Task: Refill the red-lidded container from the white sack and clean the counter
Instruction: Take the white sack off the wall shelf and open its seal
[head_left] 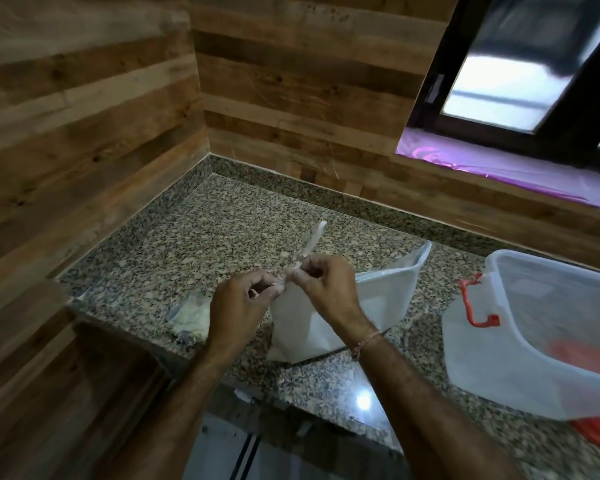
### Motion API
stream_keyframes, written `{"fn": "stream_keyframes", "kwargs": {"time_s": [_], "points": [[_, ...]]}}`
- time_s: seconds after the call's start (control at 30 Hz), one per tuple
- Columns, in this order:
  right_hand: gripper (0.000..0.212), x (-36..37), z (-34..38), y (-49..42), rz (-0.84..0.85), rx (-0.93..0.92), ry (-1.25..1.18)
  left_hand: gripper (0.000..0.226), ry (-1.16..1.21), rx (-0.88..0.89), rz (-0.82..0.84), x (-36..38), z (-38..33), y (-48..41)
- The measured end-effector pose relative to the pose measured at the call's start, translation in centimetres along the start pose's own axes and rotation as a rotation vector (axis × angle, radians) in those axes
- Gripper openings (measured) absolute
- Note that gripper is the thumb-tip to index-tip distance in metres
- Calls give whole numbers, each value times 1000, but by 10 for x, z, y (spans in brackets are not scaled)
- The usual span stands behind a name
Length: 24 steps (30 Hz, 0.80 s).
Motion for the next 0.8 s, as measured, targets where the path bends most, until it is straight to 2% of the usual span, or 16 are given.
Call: {"fn": "stream_keyframes", "kwargs": {"time_s": [0.17,0.23,0.3,0.4,0.5,0.53,0.63,0.8], "points": [[6,-40,-19,-1,-16,-26,104,10,6,-8,43,-6,3,1],[6,-67,-36,-2,-97,33,131,14,-1,-40,49,-11,3,3],[11,-91,-56,-1,-181,88,180,15,-104,-32,58,-12,-2,2],[16,-100,-66,0,-175,97,202,12,-400,81,84,5,-32,-11],[14,-98,-59,-2,-169,31,205,54,-628,178,172,57,-73,-32],[17,-98,-59,-3,-171,20,219,57,-677,195,183,75,-82,-39],[24,-120,-75,-5,-201,17,289,34,-780,294,111,112,-97,-47],[16,-181,-120,-15,-411,173,204,26,-678,306,101,107,-81,-39]]}}
Point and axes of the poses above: each hand's wrist, its own y-axis away from the middle knuckle, its own x-axis out of the palm, z = x × y, the point moved 2 cm from there along -y, towards the middle knuckle, and after that the axes turned 15 degrees about -x, right-handed, at the moved point
